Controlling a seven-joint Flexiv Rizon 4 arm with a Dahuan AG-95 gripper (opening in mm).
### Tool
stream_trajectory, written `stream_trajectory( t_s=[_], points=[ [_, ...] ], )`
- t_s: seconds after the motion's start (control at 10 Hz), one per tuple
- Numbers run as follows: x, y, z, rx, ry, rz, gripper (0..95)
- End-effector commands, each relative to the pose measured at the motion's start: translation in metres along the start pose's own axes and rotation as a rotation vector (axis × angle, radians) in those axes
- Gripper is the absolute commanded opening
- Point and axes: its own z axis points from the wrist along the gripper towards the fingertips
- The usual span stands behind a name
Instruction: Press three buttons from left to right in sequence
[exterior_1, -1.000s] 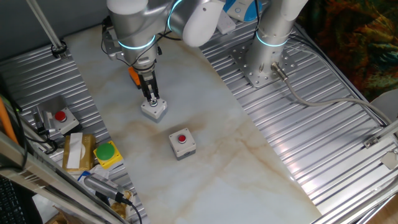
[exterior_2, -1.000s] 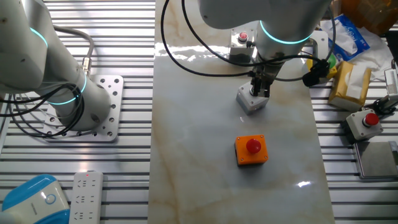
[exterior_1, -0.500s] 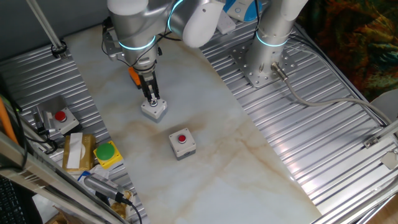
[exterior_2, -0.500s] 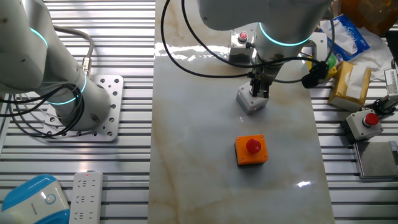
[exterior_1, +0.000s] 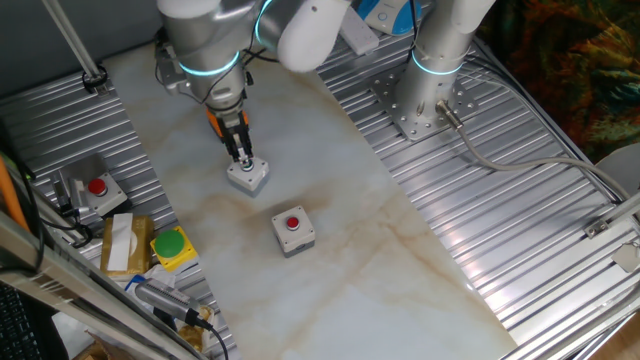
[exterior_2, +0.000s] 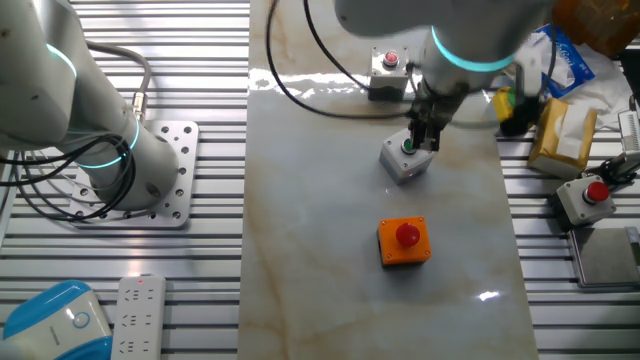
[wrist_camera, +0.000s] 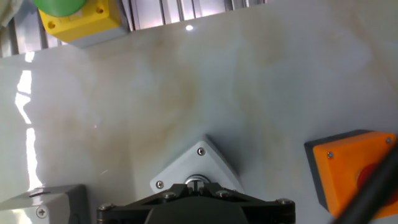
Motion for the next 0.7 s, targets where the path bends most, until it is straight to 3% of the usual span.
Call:
stream_trajectory(
  t_s=[0.1, 0.5, 0.7],
  points=[
    [-0.003, 0.0, 0.004, 0.015, -0.014, -0.004, 0.0],
    [-0.002, 0.002, 0.003, 0.007, -0.03, -0.011, 0.0],
    [0.001, 0.021, 0.0, 0.01, -0.032, 0.016, 0.0]
  ],
)
